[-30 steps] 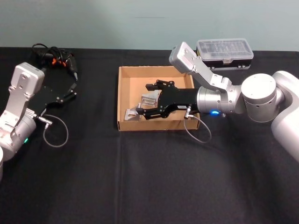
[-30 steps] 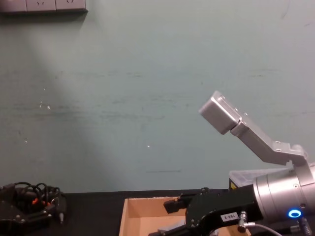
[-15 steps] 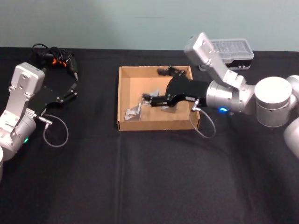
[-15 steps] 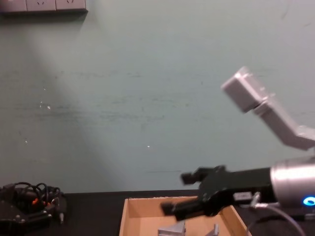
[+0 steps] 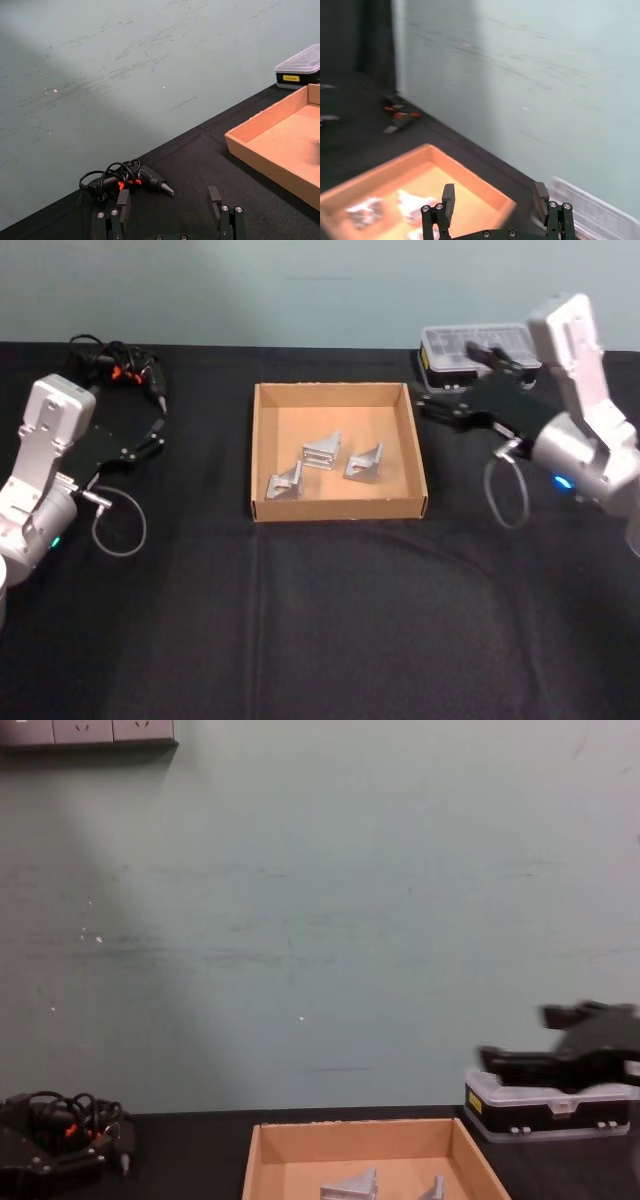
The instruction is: Use one hand to pick up the angle iron from the table and place it into the box.
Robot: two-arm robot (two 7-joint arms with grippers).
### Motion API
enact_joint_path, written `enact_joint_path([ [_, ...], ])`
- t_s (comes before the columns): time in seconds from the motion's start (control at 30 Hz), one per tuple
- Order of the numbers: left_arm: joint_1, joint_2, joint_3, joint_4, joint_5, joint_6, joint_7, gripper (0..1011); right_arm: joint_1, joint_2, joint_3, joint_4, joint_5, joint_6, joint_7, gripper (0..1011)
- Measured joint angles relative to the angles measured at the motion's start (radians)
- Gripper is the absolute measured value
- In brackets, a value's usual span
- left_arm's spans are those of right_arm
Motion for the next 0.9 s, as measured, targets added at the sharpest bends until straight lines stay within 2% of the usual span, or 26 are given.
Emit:
enact_joint_path([
  [0.07, 0.000, 0.000, 0.000, 0.000, 0.000, 0.000, 0.000, 1000, -0.025, 0.004, 0.019, -0.010, -0.006, 0.002, -0.031, 1000],
  [0.17, 0.000, 0.000, 0.000, 0.000, 0.000, 0.000, 0.000, 1000, -0.082, 0.012, 0.069, -0.021, -0.022, 0.009, -0.098, 1000],
  [0.43, 0.000, 0.000, 0.000, 0.000, 0.000, 0.000, 0.000, 1000, -0.148, 0.001, 0.126, -0.005, -0.035, 0.021, -0.164, 1000],
  [0.9, 0.000, 0.000, 0.000, 0.000, 0.000, 0.000, 0.000, 1000, -0.147, 0.002, 0.124, -0.006, -0.036, 0.022, -0.165, 1000],
])
